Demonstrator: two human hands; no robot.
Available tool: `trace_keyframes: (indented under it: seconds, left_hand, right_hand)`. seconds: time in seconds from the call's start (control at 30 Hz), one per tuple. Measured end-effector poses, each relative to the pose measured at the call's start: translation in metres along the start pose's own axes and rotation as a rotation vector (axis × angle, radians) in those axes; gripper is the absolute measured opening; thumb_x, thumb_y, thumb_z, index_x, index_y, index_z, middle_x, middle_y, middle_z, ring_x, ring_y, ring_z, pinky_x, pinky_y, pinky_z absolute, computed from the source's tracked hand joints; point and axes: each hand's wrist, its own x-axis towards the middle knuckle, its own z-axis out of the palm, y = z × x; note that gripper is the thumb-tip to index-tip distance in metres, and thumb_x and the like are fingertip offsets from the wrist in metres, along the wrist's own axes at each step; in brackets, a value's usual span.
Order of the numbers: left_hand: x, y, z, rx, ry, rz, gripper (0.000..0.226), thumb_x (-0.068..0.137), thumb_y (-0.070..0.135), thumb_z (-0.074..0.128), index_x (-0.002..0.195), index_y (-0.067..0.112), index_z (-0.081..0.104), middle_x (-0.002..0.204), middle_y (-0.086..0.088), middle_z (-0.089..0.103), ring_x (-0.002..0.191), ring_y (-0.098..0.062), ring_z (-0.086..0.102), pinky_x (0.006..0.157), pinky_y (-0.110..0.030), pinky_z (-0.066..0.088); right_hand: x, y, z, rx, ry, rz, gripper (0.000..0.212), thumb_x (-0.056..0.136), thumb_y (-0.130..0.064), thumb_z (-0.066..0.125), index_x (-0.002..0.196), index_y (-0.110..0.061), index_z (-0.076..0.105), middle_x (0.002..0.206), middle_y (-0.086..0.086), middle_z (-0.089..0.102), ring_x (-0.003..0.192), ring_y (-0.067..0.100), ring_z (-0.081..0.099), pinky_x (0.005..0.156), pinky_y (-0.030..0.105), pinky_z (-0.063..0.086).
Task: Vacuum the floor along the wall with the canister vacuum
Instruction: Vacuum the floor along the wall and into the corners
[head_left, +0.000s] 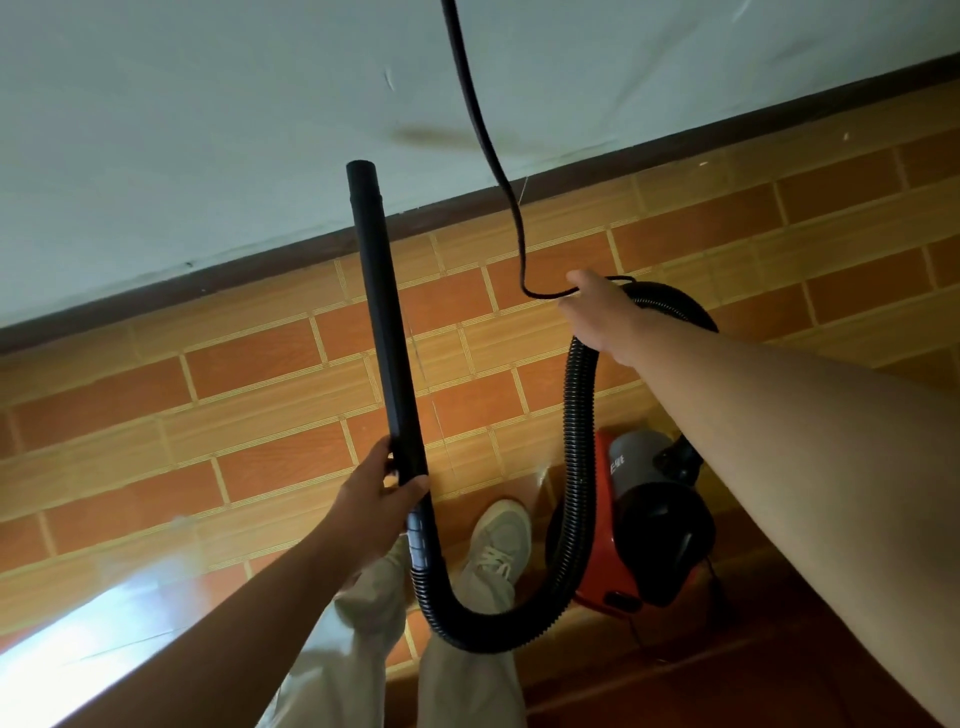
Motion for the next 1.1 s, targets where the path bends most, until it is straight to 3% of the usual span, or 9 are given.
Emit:
trace_keyframes:
  seconds: [0.07, 0.13, 0.23, 0.3, 0.43, 0.63, 0.8, 1.0, 1.1]
  left_hand:
    - [-0.002, -0.002, 0.000, -0.024, -0.001, 0.006, 0.053, 0.096, 0.014, 0.067, 0.141, 0.032, 0.046, 0.129, -0.001, 0.064, 0.104, -0.025, 0.070, 0.093, -0.055, 0.057]
    - [-0.006, -0.004, 0.001, -0.035, 0.008, 0.020, 0.051, 0.096, 0.014, 0.067, 0.140, 0.031, 0.047, 0.124, 0.002, 0.065, 0.100, -0.022, 0.072, 0.091, -0.054, 0.058]
    - [-0.017, -0.007, 0.005, -0.044, 0.021, 0.045, 0.052, 0.097, 0.012, 0.066, 0.142, 0.027, 0.045, 0.121, 0.004, 0.066, 0.098, -0.017, 0.073, 0.091, -0.049, 0.059]
    - [-0.024, -0.010, 0.008, -0.043, 0.043, 0.070, 0.052, 0.096, 0.010, 0.066, 0.142, 0.022, 0.045, 0.120, 0.001, 0.066, 0.100, -0.019, 0.073, 0.090, -0.047, 0.060]
    - [-0.038, -0.015, 0.015, 0.026, 0.090, 0.152, 0.049, 0.095, 0.011, 0.067, 0.137, 0.021, 0.044, 0.115, 0.003, 0.067, 0.100, -0.015, 0.072, 0.077, -0.029, 0.062]
    - [-0.051, -0.016, 0.024, 0.029, 0.083, 0.263, 0.053, 0.094, 0.003, 0.066, 0.131, 0.029, 0.039, 0.109, 0.006, 0.065, 0.104, -0.011, 0.068, 0.074, -0.021, 0.059]
    - [-0.054, -0.010, 0.024, 0.124, 0.073, 0.359, 0.054, 0.094, 0.008, 0.067, 0.133, 0.032, 0.038, 0.113, 0.008, 0.062, 0.108, -0.020, 0.066, 0.080, -0.030, 0.058]
    - [-0.073, 0.008, 0.028, 0.244, -0.001, 0.436, 0.060, 0.096, 0.009, 0.064, 0.137, 0.041, 0.034, 0.118, 0.023, 0.057, 0.107, 0.010, 0.061, 0.085, -0.034, 0.061]
    - [-0.083, 0.022, 0.037, 0.332, -0.047, 0.522, 0.063, 0.095, 0.007, 0.065, 0.144, 0.030, 0.035, 0.123, 0.020, 0.059, 0.113, 0.001, 0.062, 0.090, -0.033, 0.060]
  right_hand:
    - [-0.005, -0.007, 0.012, -0.112, -0.082, -0.026, 0.057, 0.107, -0.022, 0.040, 0.162, -0.016, 0.024, 0.155, 0.017, 0.043, 0.131, 0.036, 0.048, 0.116, 0.054, 0.034]
    - [-0.011, -0.011, 0.024, -0.201, -0.115, -0.077, 0.057, 0.109, -0.024, 0.038, 0.163, -0.016, 0.020, 0.158, 0.018, 0.041, 0.137, 0.037, 0.046, 0.121, 0.055, 0.027]
    - [-0.020, -0.012, 0.037, -0.142, -0.019, -0.135, 0.057, 0.110, -0.027, 0.041, 0.162, -0.014, 0.023, 0.161, 0.015, 0.039, 0.136, 0.034, 0.051, 0.114, 0.049, 0.041]
    - [-0.027, -0.010, 0.043, -0.110, 0.110, -0.181, 0.055, 0.109, -0.028, 0.046, 0.159, -0.010, 0.030, 0.161, 0.013, 0.037, 0.141, 0.030, 0.046, 0.112, 0.040, 0.040]
    - [-0.049, -0.005, 0.057, -0.045, 0.273, -0.241, 0.044, 0.108, -0.023, 0.050, 0.147, -0.005, 0.043, 0.149, 0.012, 0.045, 0.128, 0.025, 0.053, 0.093, 0.024, 0.038]
    - [-0.084, 0.001, 0.067, 0.007, 0.234, -0.251, 0.038, 0.108, -0.021, 0.046, 0.143, -0.006, 0.050, 0.141, 0.011, 0.055, 0.126, 0.025, 0.054, 0.098, 0.031, 0.042]
    - [-0.129, -0.003, 0.083, 0.268, 0.042, -0.258, 0.038, 0.107, -0.024, 0.045, 0.141, -0.015, 0.058, 0.139, 0.006, 0.062, 0.117, 0.017, 0.060, 0.081, 0.021, 0.047]
    - [-0.196, 0.003, 0.109, 0.550, 0.037, -0.254, 0.026, 0.100, -0.030, 0.057, 0.123, -0.026, 0.068, 0.118, -0.011, 0.071, 0.110, 0.002, 0.063, 0.097, 0.028, 0.051]
    - [-0.221, 0.015, 0.114, 0.674, 0.121, -0.225, 0.020, 0.095, -0.031, 0.065, 0.115, -0.028, 0.069, 0.106, -0.014, 0.072, 0.105, -0.003, 0.064, 0.097, 0.028, 0.051]
